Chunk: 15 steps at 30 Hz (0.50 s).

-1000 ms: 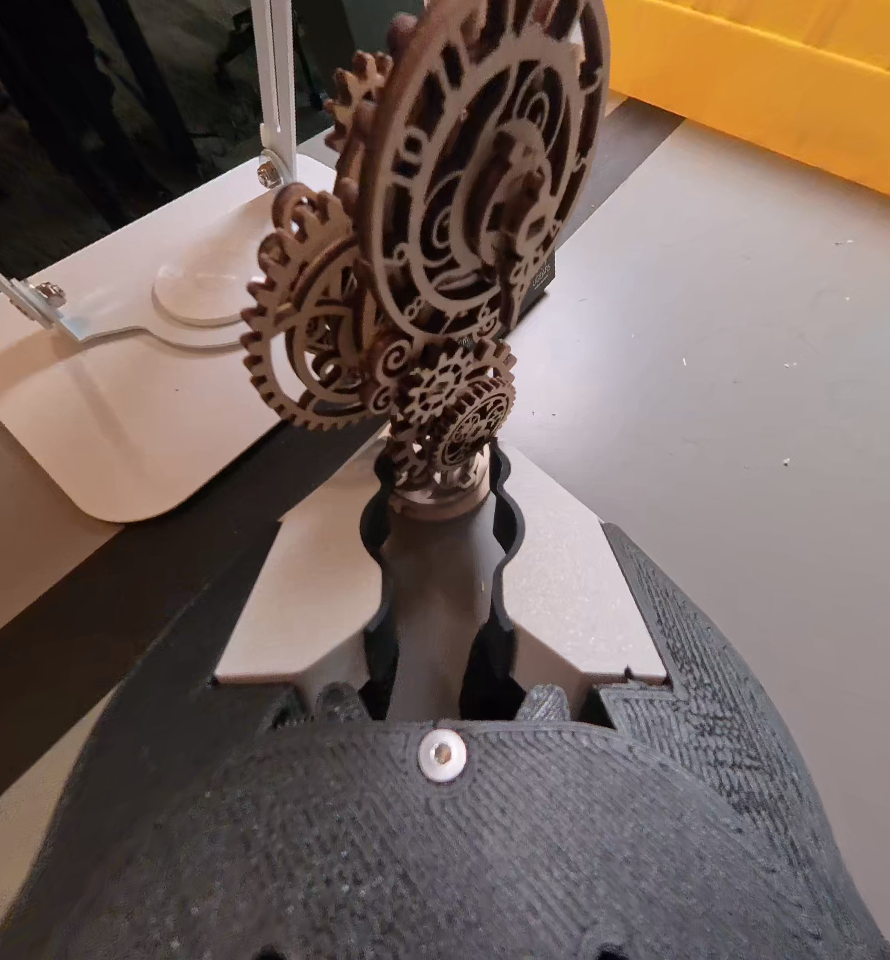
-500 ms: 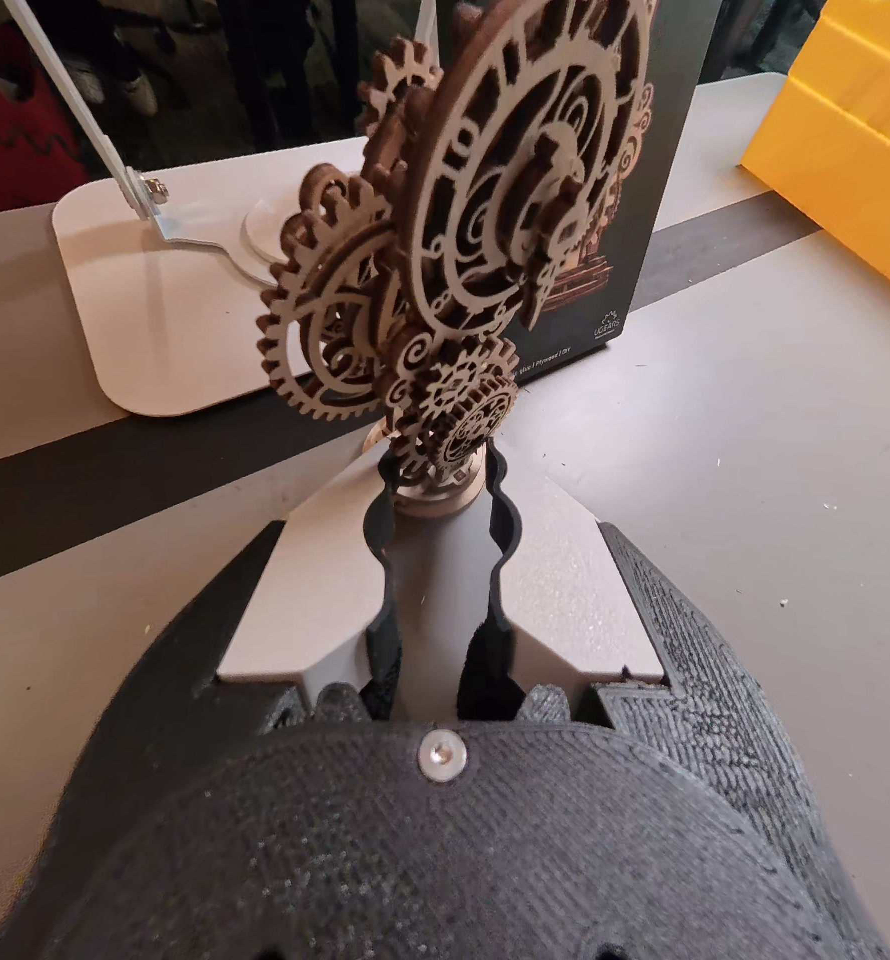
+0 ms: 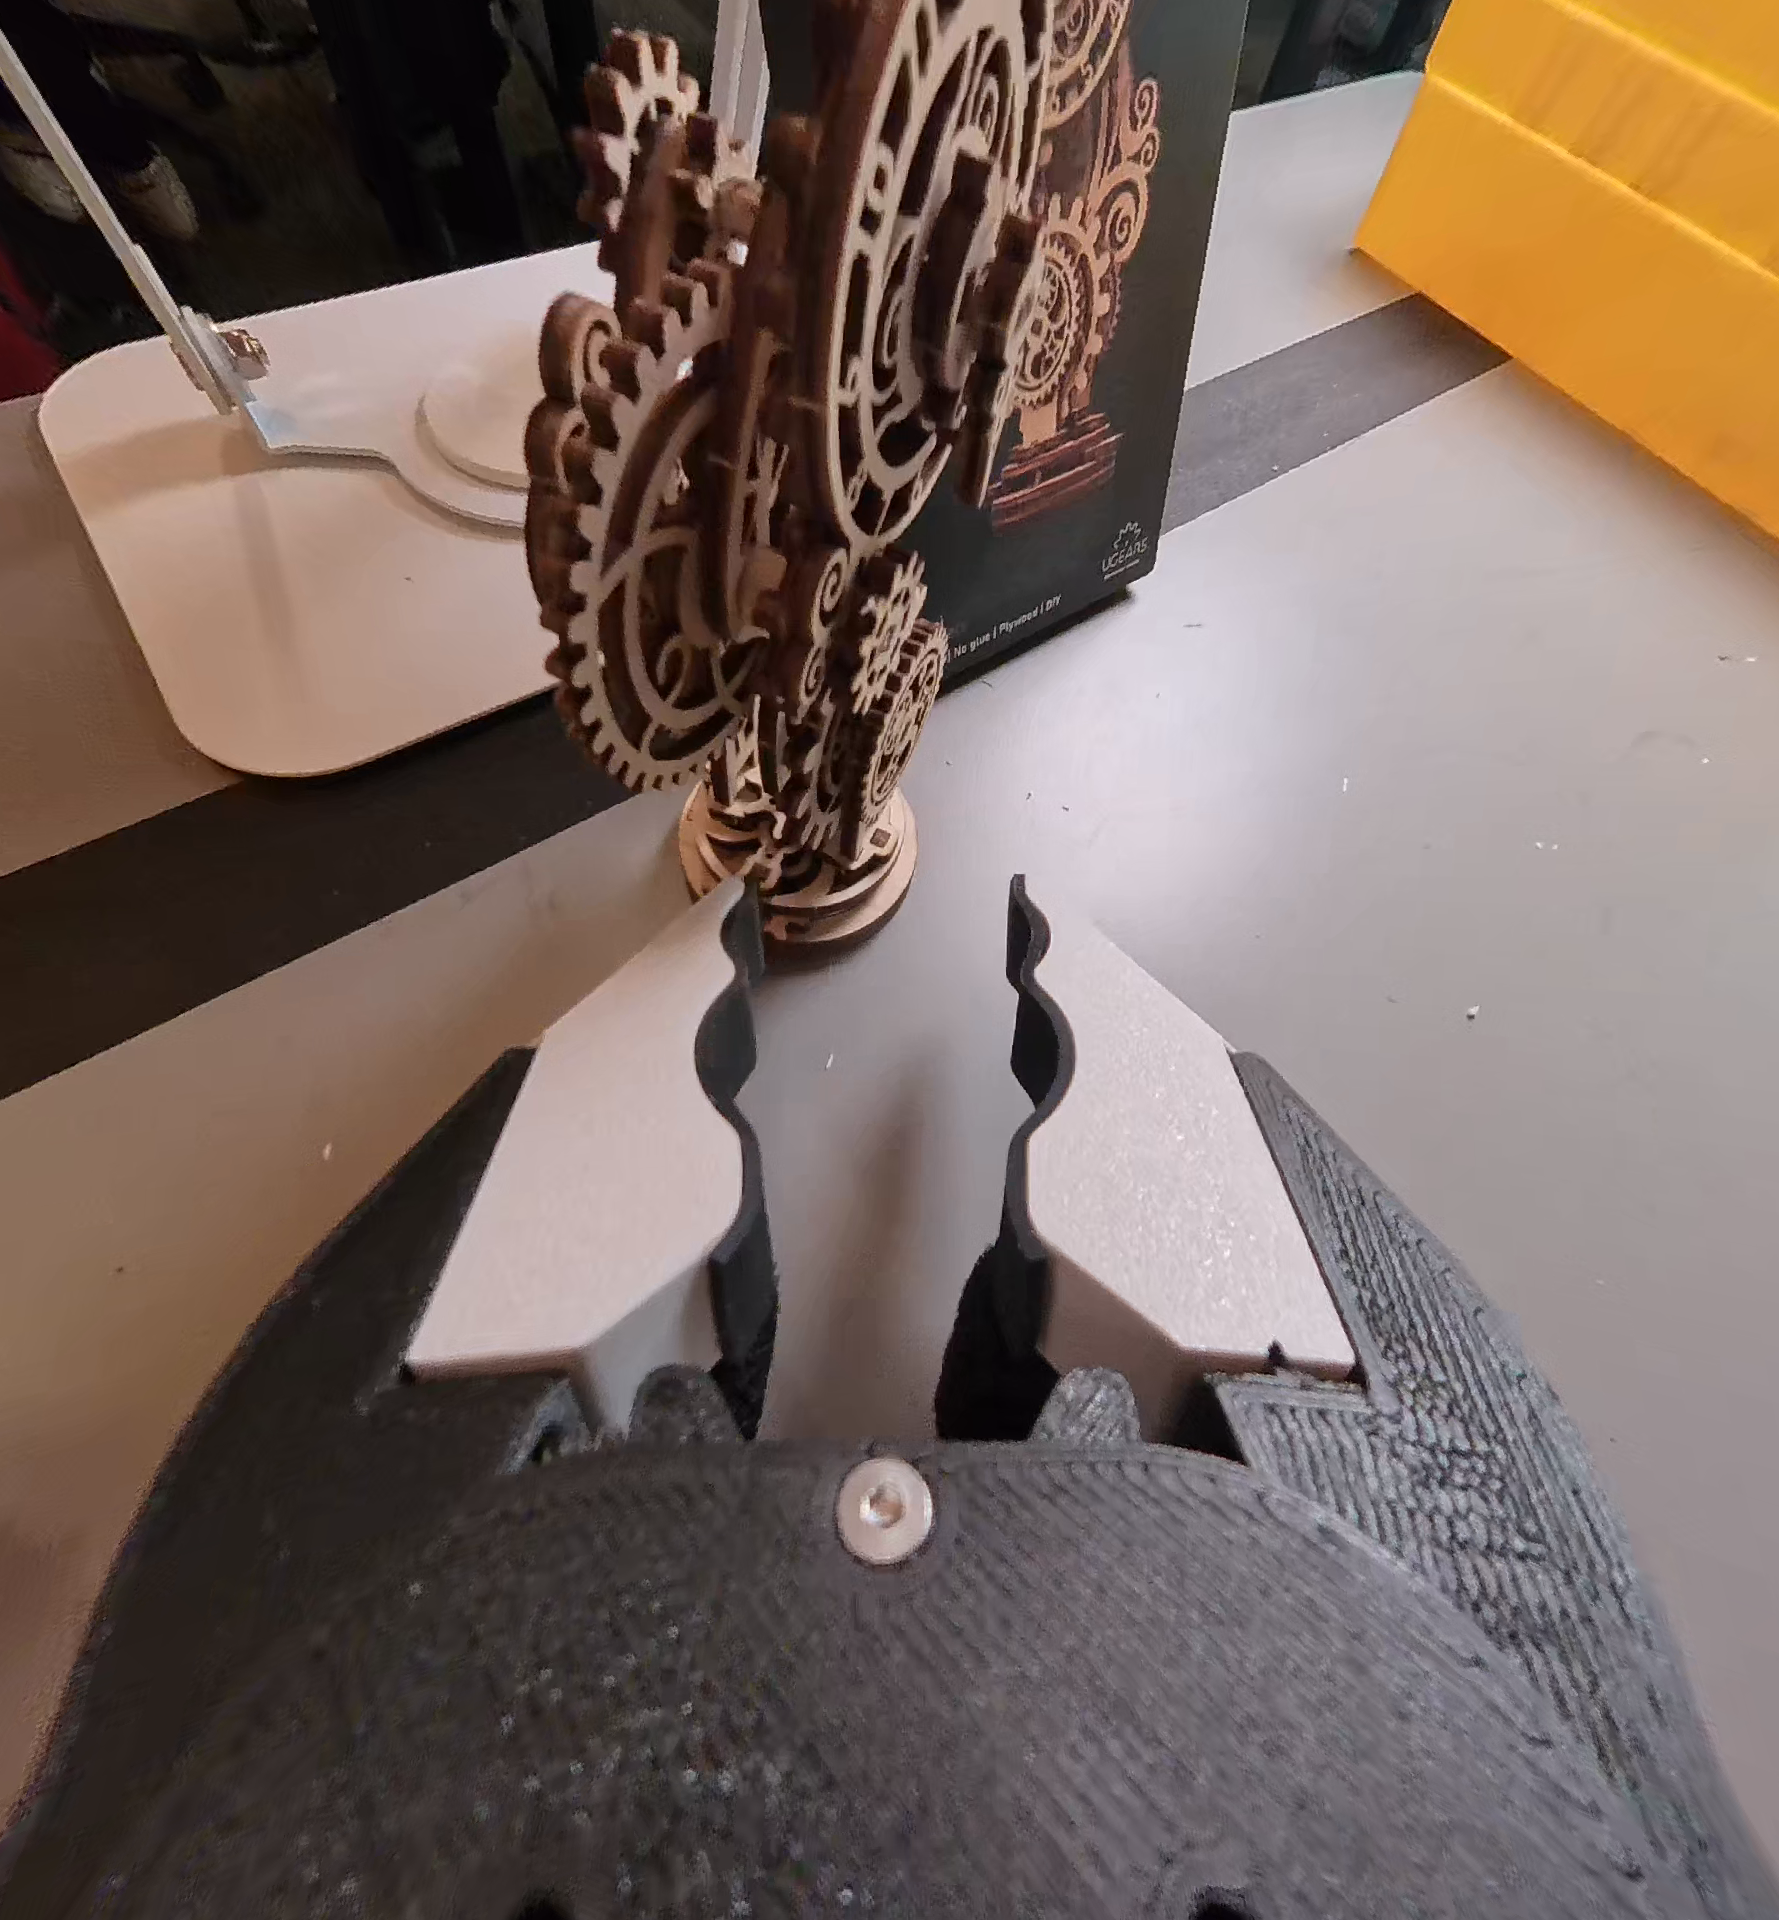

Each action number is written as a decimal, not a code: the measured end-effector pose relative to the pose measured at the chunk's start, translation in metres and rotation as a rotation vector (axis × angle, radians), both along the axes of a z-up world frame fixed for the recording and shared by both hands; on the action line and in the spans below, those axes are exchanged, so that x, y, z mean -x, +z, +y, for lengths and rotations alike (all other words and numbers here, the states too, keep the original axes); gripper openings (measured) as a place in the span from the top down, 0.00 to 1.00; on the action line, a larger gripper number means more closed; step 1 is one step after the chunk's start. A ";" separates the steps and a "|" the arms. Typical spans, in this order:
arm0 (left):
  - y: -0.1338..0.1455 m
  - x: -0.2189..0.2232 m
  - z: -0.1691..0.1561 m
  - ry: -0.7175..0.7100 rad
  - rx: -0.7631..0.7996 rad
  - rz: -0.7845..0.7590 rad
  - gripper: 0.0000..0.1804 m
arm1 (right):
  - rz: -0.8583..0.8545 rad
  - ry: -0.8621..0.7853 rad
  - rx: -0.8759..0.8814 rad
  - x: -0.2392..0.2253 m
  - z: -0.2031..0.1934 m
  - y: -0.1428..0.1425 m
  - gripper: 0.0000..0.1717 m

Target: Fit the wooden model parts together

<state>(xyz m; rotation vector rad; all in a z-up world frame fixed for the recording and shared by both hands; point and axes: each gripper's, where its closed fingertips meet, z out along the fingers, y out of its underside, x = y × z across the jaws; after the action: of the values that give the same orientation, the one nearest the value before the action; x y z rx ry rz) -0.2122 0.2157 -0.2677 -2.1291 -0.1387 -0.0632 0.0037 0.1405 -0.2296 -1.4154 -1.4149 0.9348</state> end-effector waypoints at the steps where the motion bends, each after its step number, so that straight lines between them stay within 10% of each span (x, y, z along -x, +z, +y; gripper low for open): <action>1: -0.003 0.002 0.000 -0.005 0.015 0.013 0.76 | 0.002 -0.006 0.005 0.000 0.001 0.000 0.74; 15: -0.011 0.019 0.025 -0.042 0.048 0.048 0.83 | -0.009 -0.021 0.028 -0.001 0.007 -0.004 0.75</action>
<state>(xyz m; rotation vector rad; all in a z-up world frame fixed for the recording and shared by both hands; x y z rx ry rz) -0.2315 0.2407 -0.2784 -2.1797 -0.0682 -0.0335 0.0048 0.1471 -0.2341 -1.4545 -1.3962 0.9396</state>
